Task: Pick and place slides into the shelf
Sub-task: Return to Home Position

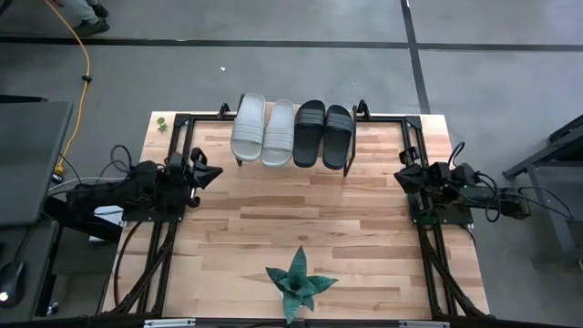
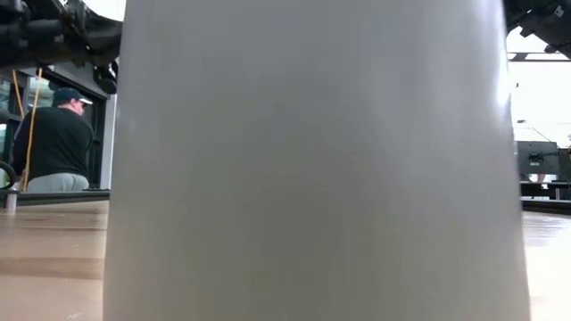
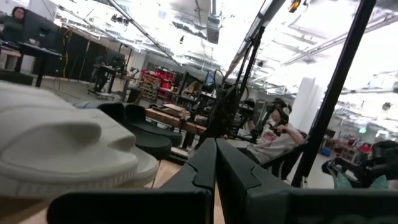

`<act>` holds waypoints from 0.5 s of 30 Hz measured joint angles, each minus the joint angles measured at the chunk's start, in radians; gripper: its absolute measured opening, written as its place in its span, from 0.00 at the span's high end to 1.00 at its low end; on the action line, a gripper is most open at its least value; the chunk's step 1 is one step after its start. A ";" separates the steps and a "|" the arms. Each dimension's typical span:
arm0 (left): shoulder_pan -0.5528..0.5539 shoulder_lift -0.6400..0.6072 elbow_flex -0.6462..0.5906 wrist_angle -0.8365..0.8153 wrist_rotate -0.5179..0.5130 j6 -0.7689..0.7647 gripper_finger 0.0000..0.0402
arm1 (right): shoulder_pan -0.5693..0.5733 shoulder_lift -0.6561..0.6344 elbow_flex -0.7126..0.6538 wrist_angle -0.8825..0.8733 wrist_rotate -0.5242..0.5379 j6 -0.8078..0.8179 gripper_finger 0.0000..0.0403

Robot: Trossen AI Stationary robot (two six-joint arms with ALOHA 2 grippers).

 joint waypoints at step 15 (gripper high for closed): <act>0.000 0.000 -0.036 -0.056 0.023 0.011 1.00 | 0.000 0.000 0.000 -0.075 0.001 0.000 1.00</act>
